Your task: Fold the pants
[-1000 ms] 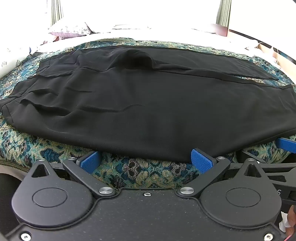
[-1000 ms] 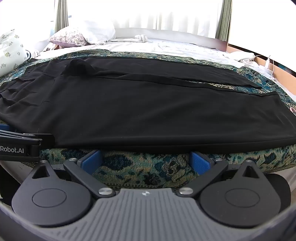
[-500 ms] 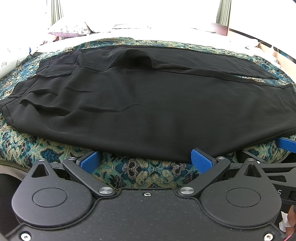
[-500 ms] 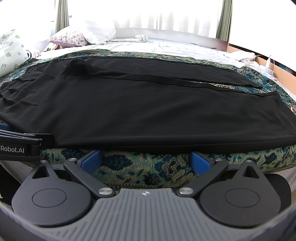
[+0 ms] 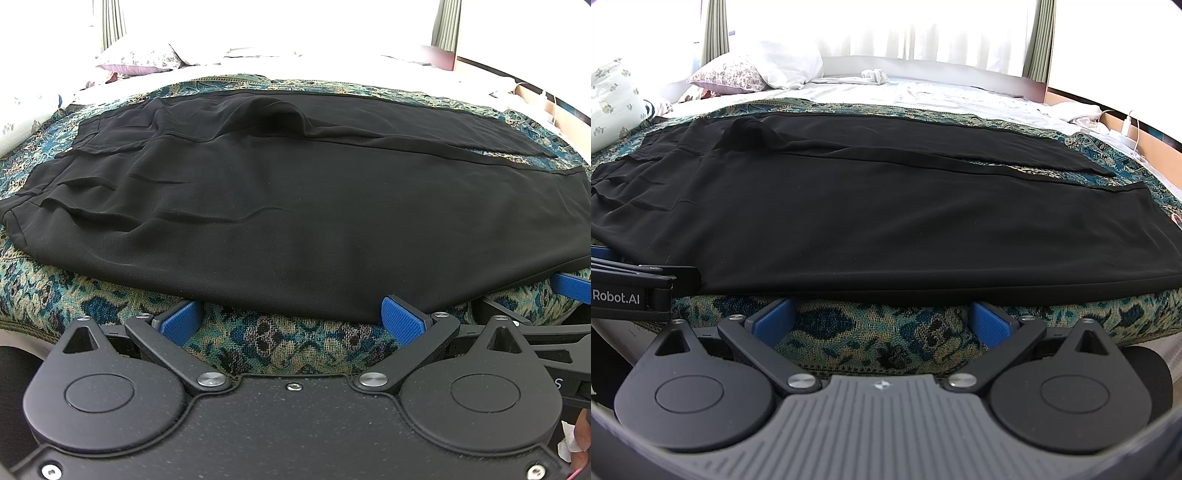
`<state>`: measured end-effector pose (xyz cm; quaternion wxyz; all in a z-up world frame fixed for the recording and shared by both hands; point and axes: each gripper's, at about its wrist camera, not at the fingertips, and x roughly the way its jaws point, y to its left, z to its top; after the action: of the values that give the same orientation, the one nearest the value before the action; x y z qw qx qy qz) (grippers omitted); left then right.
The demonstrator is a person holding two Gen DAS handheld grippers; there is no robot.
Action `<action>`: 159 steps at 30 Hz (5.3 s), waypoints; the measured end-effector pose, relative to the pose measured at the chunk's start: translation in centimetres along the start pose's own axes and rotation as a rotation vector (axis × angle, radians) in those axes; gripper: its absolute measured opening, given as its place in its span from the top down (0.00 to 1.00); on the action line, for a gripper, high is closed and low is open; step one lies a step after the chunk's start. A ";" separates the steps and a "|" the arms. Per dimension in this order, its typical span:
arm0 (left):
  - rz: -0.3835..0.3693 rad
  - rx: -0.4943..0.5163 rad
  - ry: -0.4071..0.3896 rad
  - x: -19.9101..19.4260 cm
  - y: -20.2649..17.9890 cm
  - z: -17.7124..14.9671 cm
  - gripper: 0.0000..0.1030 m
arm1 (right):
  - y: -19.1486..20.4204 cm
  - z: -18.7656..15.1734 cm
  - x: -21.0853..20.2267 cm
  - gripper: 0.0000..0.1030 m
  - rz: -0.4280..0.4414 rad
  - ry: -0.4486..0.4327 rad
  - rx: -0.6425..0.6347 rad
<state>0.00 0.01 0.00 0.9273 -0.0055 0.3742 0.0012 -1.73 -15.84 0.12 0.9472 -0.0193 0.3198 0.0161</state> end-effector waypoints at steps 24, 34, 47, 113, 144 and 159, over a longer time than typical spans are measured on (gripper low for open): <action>0.001 0.001 0.000 0.0 0.0 0.0 0.00 | 0.0 0.0 -0.1 0.00 -0.001 0.001 -0.001; 0.001 0.002 0.000 0.0 0.0 0.0 0.00 | 0.0 0.0 -0.1 0.00 -0.001 0.002 -0.002; 0.002 0.002 0.000 0.0 0.0 0.0 0.00 | 0.0 0.0 -0.1 0.00 -0.006 0.006 -0.008; 0.213 -0.625 0.149 22.7 28.6 31.1 0.00 | -18.1 28.5 24.8 0.00 -0.175 0.149 0.425; 0.561 -0.900 0.201 31.7 31.6 32.6 0.00 | -22.1 30.5 39.2 0.01 -0.461 0.300 0.498; 0.669 -0.653 0.080 31.0 26.6 32.4 0.97 | -22.6 30.9 37.0 0.88 -0.446 0.273 0.485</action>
<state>44.58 26.94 1.57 0.8108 -0.1760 0.3707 0.4173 47.36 -36.26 2.85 0.8528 0.1348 0.4260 -0.2702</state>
